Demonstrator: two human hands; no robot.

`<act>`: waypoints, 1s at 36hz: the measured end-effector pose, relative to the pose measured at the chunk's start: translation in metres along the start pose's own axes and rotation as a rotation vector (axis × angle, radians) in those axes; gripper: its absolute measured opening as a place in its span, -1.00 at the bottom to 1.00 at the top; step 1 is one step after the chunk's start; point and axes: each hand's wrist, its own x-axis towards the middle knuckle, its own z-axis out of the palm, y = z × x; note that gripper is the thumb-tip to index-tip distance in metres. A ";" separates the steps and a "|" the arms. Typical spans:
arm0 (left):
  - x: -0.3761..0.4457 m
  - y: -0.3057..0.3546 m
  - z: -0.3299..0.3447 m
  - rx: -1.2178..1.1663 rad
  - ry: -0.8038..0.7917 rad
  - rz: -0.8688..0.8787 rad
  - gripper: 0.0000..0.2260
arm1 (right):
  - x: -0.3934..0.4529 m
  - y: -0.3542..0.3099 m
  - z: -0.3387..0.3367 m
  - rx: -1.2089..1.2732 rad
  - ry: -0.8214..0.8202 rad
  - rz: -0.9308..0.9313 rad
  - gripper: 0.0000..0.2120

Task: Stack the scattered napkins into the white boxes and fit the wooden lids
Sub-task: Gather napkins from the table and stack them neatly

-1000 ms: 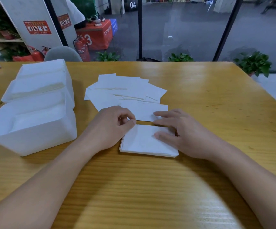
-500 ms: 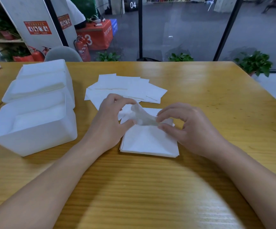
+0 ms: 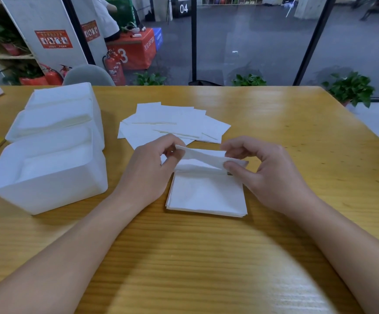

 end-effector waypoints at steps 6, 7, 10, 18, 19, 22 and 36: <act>0.000 0.005 -0.003 -0.087 -0.029 -0.038 -0.86 | 0.003 0.005 -0.002 0.103 0.072 0.021 -0.91; -0.001 0.008 -0.003 -0.106 -0.031 -0.024 -0.85 | 0.004 0.005 -0.002 0.127 0.081 0.023 -0.92; -0.001 0.010 -0.001 -0.231 -0.010 -0.007 -0.75 | 0.004 0.002 -0.002 0.182 0.103 0.015 -0.93; 0.003 0.007 -0.006 -0.500 -0.108 -0.048 -0.85 | 0.005 -0.002 -0.006 0.213 0.141 0.051 -0.94; 0.003 0.008 -0.007 -0.508 -0.119 -0.064 -0.86 | 0.006 -0.003 -0.006 0.210 0.132 0.070 -0.94; 0.001 0.010 -0.011 -0.434 -0.147 -0.109 -0.79 | 0.006 -0.003 -0.008 0.168 0.053 0.154 -0.95; -0.001 0.000 -0.009 -0.002 -0.382 -0.149 -0.72 | 0.002 0.013 0.000 -0.062 -0.250 0.219 -0.86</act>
